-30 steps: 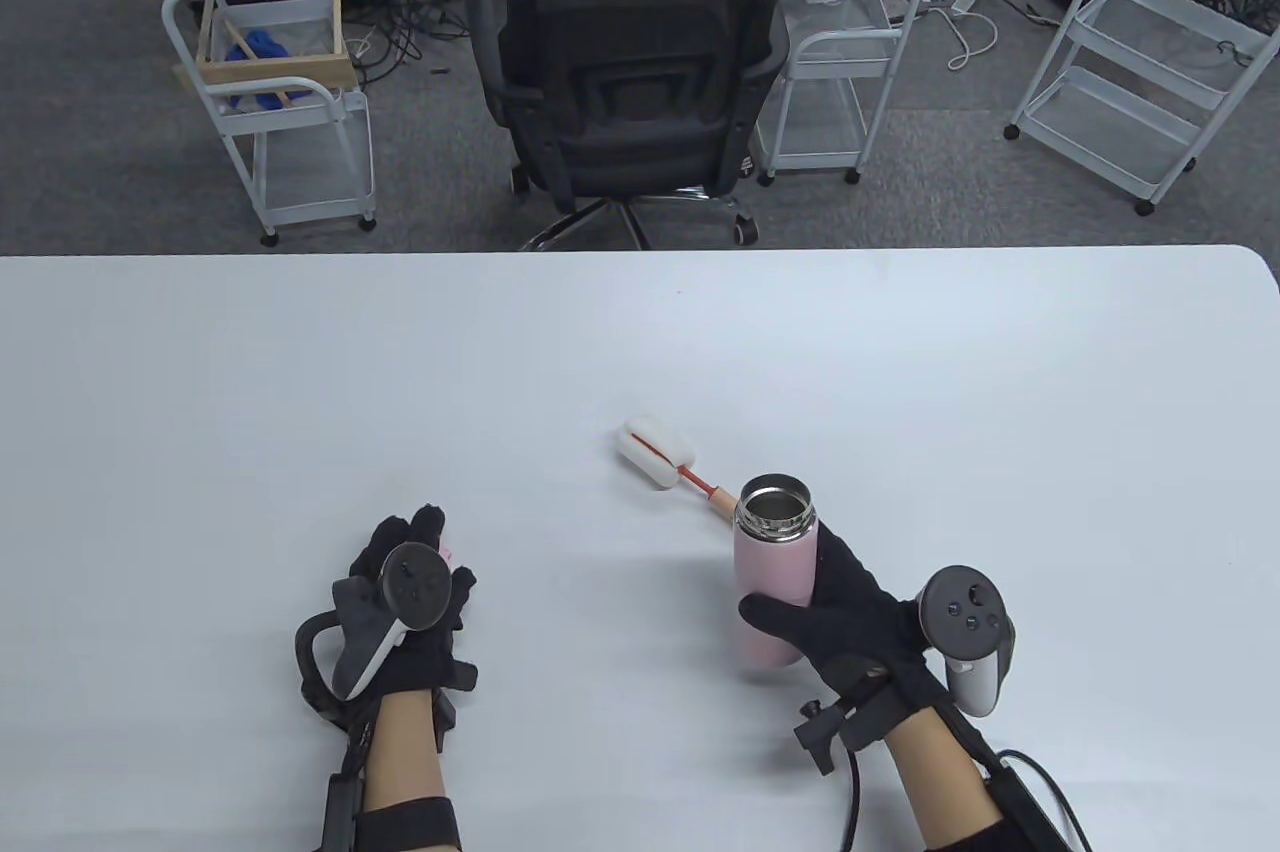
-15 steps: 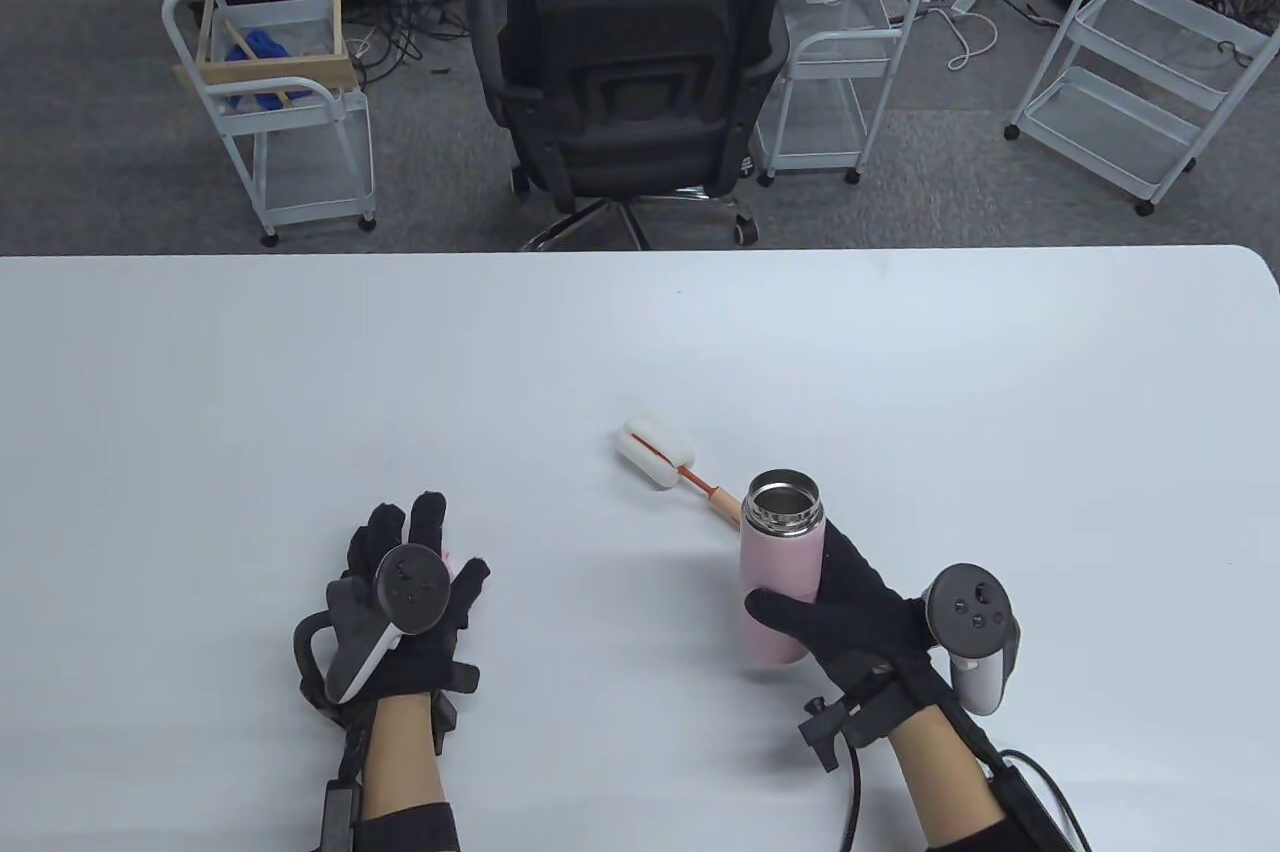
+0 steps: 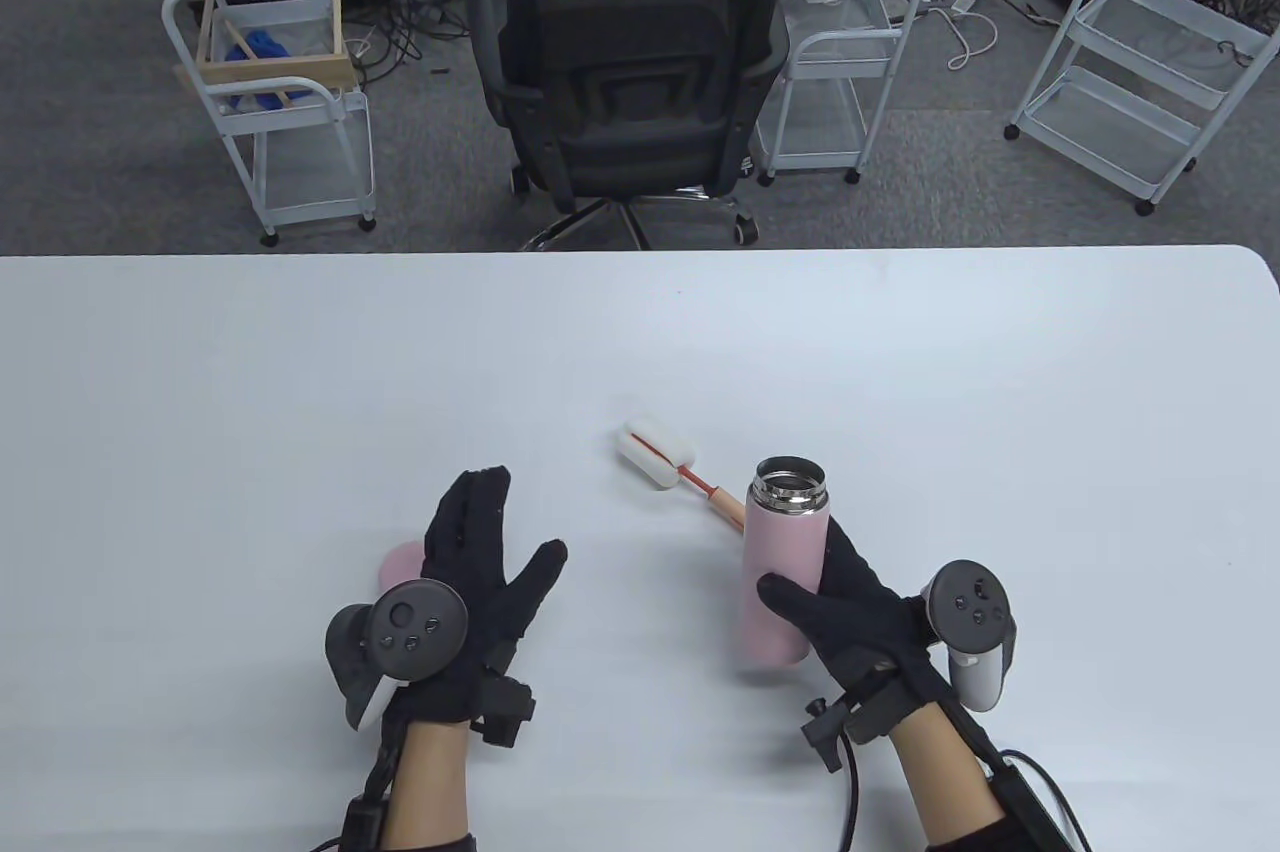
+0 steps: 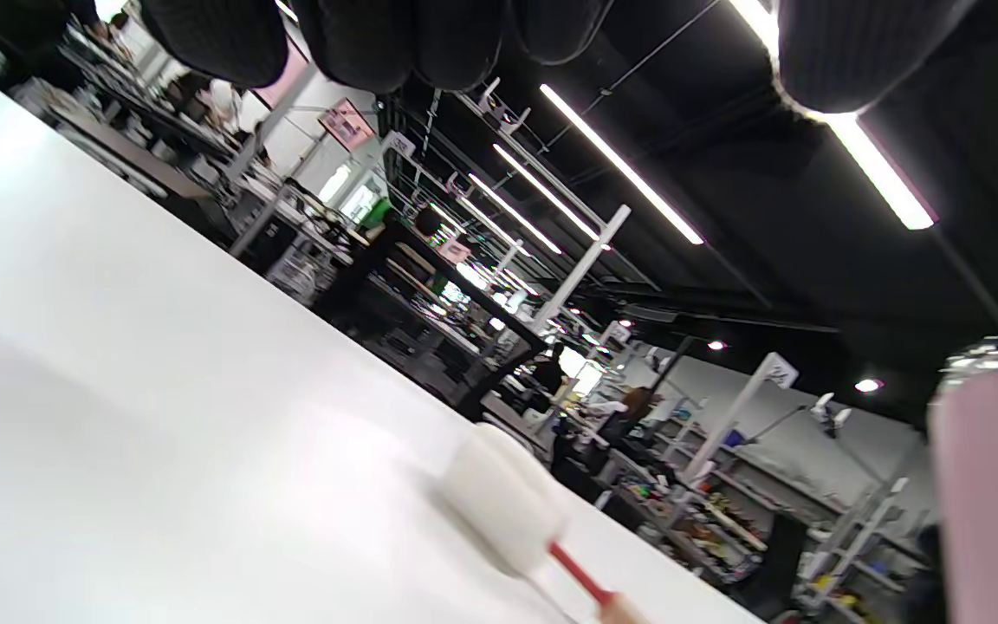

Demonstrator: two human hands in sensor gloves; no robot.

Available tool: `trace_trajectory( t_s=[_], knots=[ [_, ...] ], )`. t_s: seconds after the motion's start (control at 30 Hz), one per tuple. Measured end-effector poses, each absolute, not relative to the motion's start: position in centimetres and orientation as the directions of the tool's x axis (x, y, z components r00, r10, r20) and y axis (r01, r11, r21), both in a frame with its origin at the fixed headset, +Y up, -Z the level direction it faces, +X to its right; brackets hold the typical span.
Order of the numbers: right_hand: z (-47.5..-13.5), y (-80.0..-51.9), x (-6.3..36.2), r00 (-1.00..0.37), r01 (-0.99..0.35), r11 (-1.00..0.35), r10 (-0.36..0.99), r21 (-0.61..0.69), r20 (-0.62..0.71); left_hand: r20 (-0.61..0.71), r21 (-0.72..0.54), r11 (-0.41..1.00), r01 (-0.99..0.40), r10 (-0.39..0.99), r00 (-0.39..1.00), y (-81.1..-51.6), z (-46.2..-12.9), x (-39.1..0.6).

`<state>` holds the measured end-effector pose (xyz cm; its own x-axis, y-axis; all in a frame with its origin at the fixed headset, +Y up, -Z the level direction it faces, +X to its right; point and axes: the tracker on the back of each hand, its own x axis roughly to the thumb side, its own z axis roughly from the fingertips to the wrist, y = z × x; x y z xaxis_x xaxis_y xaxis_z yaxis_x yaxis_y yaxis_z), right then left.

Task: Insert cup brush into the thermos (Clean the thermos with cup brush)

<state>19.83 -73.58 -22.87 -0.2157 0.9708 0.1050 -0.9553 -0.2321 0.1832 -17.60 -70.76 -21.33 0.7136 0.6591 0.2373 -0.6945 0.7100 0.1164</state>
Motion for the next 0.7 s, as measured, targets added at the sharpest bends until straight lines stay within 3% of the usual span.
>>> trace_trajectory(
  t_s=[0.27,0.5,0.7],
  knots=[
    [-22.6,-73.5,18.2,-0.174,-0.945,-0.198,0.979,0.261,0.11,0.268,-0.093,0.479,-0.873,0.856,0.442,-72.4,-21.8,-14.3],
    [-23.0,-71.8,15.2,-0.188,-0.93,-0.216,0.975,0.297,0.12,0.251,-0.29,0.342,-0.894,0.928,0.274,-73.3,-21.9,-12.1],
    [-23.2,-71.2,11.7,-0.149,-0.93,-0.177,0.983,0.324,0.108,0.248,-0.346,0.261,-0.901,0.952,0.18,-73.2,-21.8,-12.1]
  ],
)
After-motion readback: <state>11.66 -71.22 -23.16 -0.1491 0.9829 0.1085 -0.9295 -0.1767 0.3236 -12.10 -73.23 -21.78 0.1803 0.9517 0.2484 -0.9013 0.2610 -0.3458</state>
